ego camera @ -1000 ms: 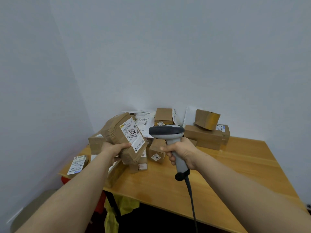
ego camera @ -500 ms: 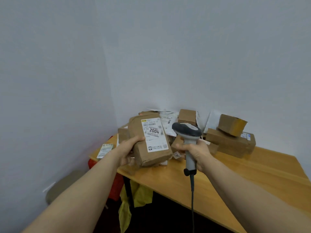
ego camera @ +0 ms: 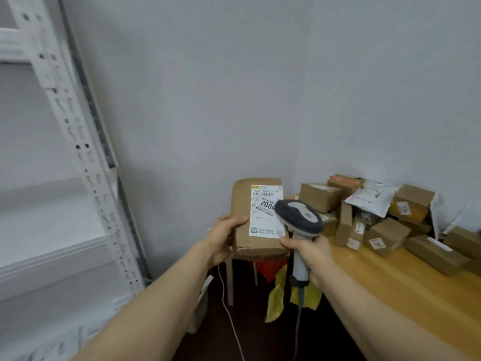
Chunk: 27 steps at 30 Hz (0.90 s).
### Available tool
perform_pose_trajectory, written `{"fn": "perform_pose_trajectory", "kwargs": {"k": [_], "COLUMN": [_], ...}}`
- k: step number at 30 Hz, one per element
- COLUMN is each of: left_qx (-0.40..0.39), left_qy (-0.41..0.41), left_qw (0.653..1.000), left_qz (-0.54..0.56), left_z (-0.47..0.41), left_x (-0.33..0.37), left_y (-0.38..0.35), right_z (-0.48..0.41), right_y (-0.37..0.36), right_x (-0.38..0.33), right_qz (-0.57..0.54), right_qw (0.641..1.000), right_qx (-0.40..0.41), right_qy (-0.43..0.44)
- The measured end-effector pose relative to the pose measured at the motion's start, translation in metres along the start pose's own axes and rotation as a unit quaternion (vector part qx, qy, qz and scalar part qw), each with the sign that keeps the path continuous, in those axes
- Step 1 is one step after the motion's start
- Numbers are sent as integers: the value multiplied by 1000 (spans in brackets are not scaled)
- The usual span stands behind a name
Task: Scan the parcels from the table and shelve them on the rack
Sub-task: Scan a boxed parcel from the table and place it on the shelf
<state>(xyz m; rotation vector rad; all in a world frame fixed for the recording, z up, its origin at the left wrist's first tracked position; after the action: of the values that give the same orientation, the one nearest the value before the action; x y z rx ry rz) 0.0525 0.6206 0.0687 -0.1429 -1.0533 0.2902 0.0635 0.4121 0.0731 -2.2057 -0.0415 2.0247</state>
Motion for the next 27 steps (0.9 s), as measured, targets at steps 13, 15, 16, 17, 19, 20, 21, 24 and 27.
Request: {"fn": "perform_pose_trajectory", "kwargs": {"k": [13, 15, 16, 17, 19, 20, 21, 24, 27], "left_qx": [156, 207, 227, 245, 282, 301, 320, 354, 380], "left_qy": [-76, -83, -83, -82, -81, -83, -86, -91, -98], "left_qw": [976, 964, 960, 956, 948, 942, 935, 917, 900], "left_qz": [135, 148, 144, 136, 123, 123, 128, 158, 189], "left_z": [259, 303, 326, 350, 397, 418, 436, 469, 480], "left_x": [-28, -35, -38, -40, -44, -44, -45, -43, -36], "left_y": [332, 400, 432, 464, 523, 549, 575, 636, 687], "right_z": [209, 254, 278, 304, 354, 376, 395, 433, 443], "right_y": [-338, -406, -440, -473, -532, -557, -579, -632, -675], "right_x": [15, 16, 16, 17, 17, 17, 16, 13, 5], "right_qz": [-83, -85, -91, -94, -97, -99, -101, -98, -70], "right_qw": [960, 948, 942, 934, 921, 915, 910, 900, 894], "right_qx": [-259, -299, -318, -337, -371, -384, -396, -420, -438], "right_qy": [-63, -60, -62, -65, -68, -68, -68, -66, -52]}}
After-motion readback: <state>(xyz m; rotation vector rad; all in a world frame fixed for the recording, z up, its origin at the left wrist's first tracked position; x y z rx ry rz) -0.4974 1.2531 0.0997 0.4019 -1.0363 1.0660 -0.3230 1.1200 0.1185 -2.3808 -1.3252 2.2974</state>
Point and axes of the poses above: each hand's wrist, its own z-axis away from the middle knuckle, its own y-axis out of the back of the hand, x = y × z, the point moved 7 cm from there along -z, towards the middle knuckle, and after that the axes turned 11 degrees about y, right-handed, at the moved point
